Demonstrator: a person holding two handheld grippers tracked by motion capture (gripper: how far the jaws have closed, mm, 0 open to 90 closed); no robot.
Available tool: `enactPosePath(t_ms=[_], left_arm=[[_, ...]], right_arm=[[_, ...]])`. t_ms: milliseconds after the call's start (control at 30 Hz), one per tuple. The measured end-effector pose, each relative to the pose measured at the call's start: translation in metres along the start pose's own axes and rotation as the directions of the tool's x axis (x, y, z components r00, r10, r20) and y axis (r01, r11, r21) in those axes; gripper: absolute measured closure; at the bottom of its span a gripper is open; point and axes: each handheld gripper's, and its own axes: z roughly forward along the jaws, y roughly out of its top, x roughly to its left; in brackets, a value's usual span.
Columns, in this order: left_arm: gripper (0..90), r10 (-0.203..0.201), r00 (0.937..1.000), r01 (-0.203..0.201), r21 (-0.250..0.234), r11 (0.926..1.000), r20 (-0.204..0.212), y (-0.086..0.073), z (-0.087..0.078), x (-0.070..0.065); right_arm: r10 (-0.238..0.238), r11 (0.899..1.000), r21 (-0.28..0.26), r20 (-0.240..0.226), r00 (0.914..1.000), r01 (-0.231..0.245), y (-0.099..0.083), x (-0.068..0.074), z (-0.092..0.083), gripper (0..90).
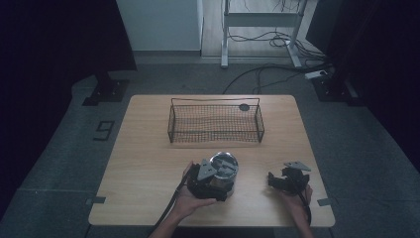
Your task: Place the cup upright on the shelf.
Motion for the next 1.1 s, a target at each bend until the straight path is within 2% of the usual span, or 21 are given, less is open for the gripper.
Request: enactPosePath(t_ms=[433,800,1100], left_arm=[[1.7,-0.024,0.9996,0.023,-0.04,0.9989,-0.016,0.002,0.014,-0.001],[3.4,0.005,0.9999,-0.005,-0.047,0.9989,-0.01,0.001,0.012,-0.001],[3.8,-0.012,0.9999,0.012,-0.065,0.9978,0.001,0.003,0.007,0.003]], right_arm=[[-0.001,1.0,0.0,0.0,1.0,0.001,0.0,0.0,0.0,4.7],[-0.001,1.0,0.0,0.0,1.0,0.001,0.0,0.0,0.0,4.7],[-0.001,1.0,0.0,0.0,1.0,0.001,0.0,0.0,0.0,4.7]])
